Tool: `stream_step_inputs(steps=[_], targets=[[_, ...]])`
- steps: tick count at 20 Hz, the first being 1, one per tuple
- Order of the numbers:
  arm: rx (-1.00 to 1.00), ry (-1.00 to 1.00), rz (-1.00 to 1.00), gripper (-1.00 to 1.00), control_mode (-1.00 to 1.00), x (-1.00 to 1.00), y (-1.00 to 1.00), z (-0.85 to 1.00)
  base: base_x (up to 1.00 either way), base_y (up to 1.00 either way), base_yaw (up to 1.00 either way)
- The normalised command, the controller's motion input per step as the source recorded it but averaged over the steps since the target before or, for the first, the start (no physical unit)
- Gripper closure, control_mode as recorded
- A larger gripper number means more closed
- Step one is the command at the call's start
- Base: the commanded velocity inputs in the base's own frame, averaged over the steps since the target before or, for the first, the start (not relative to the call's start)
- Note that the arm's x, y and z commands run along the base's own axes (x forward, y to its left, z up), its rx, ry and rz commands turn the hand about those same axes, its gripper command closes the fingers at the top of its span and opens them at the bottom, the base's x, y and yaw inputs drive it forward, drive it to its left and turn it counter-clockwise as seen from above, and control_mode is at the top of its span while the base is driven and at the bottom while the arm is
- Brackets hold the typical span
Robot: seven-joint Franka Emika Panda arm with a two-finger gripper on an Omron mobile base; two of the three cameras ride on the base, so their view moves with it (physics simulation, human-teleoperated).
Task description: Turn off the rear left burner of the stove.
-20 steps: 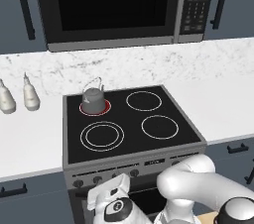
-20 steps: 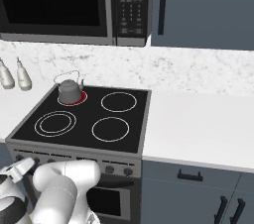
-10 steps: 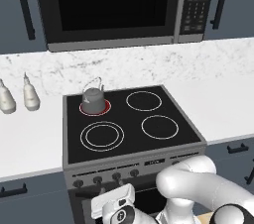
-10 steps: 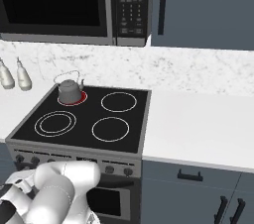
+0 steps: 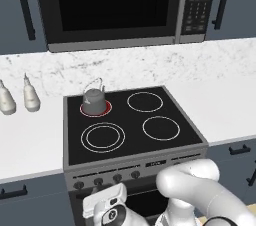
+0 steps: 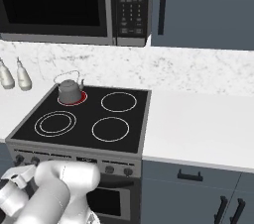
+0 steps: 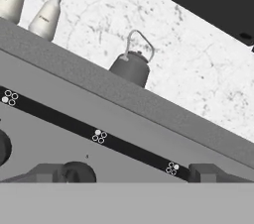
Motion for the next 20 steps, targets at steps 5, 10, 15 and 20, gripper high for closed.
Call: stream_step_inputs(steps=[5,10,15,20], targets=[[0.0,0.0,0.0,-1.0,-1.0,0.01,0.0,-0.25,0.0,0.0,0.0],[0.0,-0.01,0.0,-1.0,-1.0,0.15,0.01,-0.06,0.0,0.0,0.0],[0.0,0.0,0.0,-1.0,-1.0,0.2,0.1,-0.11,0.0,0.0,0.0],[0.0,0.0,0.0,-1.0,-1.0,0.13,0.04,-0.18,0.0,0.0,0.0]])
